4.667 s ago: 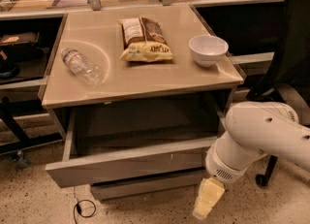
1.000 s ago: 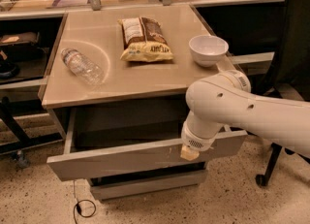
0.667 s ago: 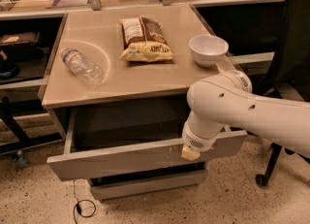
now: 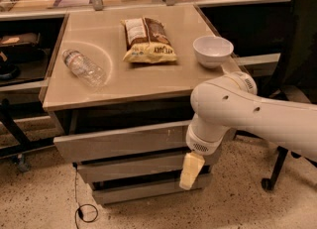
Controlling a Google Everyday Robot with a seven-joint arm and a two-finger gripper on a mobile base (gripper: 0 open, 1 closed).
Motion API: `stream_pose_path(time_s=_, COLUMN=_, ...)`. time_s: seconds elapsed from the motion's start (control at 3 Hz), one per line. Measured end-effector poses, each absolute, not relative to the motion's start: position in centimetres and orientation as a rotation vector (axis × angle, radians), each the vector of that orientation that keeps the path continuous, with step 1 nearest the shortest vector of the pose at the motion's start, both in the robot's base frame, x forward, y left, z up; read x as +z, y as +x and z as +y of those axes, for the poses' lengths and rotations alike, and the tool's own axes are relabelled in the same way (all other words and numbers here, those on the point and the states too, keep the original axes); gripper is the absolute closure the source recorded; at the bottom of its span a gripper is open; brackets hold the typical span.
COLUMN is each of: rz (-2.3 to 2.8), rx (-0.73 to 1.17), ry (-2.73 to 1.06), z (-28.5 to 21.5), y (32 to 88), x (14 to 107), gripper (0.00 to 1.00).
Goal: Close top drawer
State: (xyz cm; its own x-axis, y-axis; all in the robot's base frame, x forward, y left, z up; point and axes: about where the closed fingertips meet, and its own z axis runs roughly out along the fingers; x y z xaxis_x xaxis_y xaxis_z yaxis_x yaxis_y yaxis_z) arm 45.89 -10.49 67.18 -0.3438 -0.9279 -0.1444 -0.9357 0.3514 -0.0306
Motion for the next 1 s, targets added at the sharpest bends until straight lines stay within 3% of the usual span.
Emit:
stream_pose_path(time_s=0.33, rz=2.467, rx=0.086, ry=-1.713, z=-10.49, y=45.89, x=67.19, gripper=0.0)
stream_pose_path(time_s=1.0, rz=2.467, rx=0.086, ry=-1.713, z=-10.49, y=45.89, x=67.19, gripper=0.42)
